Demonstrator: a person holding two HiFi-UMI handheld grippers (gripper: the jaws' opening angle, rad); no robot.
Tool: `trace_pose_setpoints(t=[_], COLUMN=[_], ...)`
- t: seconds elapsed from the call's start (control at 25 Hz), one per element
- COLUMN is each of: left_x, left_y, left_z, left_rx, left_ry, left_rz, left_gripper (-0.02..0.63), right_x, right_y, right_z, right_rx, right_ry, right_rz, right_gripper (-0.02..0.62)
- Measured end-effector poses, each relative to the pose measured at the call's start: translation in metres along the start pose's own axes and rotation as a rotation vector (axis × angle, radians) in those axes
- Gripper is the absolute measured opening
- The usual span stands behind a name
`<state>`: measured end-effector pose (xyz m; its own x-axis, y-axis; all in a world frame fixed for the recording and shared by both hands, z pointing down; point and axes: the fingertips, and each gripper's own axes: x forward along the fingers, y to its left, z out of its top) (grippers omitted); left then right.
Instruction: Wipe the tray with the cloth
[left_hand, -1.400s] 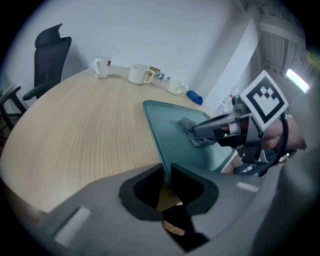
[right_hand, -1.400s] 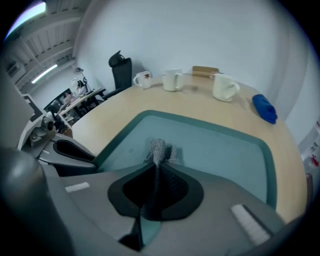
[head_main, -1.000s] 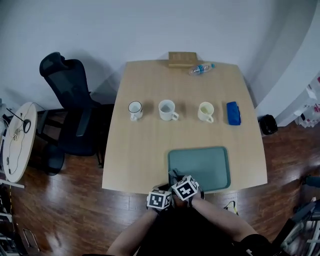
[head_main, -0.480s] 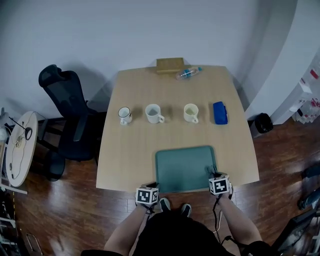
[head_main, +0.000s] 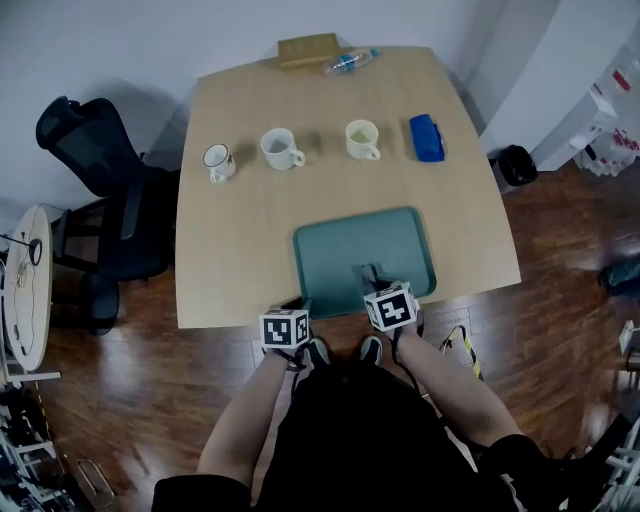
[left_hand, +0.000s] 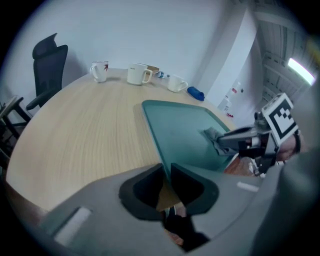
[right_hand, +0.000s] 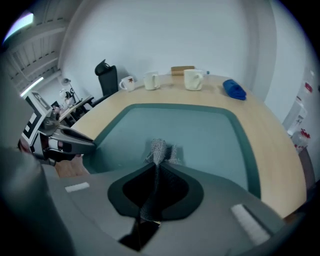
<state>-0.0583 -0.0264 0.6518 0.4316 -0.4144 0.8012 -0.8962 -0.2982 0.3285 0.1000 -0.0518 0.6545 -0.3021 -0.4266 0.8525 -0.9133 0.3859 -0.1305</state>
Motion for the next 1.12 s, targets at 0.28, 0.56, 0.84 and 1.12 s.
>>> trace_pose_setpoints(t=[0.28, 0.56, 0.84, 1.12], left_x=[-0.002, -0.005, -0.007, -0.006], left_y=[-0.005, 0.0, 0.001, 0.0], left_z=[0.0, 0.001, 0.0, 0.0], left_rx=[-0.035, -0.088, -0.092, -0.105], left_ry=[0.005, -0.007, 0.005, -0.015], left_rz=[-0.066, -0.118, -0.152, -0.176], left_gripper=[0.055, 0.055, 0.054, 0.054], right_x=[0.023, 0.021, -0.02, -0.046], right_y=[0.113, 0.121, -0.059, -0.138], right_z=[0.012, 0.014, -0.029, -0.049], right_rx=[-0.13, -0.154, 0.078, 0.237], right_ry=[0.053, 0.054, 0.078, 0.04], right_rz=[0.159, 0.18, -0.074, -0.185], right_gripper=[0.026, 0.027, 0.026, 0.026])
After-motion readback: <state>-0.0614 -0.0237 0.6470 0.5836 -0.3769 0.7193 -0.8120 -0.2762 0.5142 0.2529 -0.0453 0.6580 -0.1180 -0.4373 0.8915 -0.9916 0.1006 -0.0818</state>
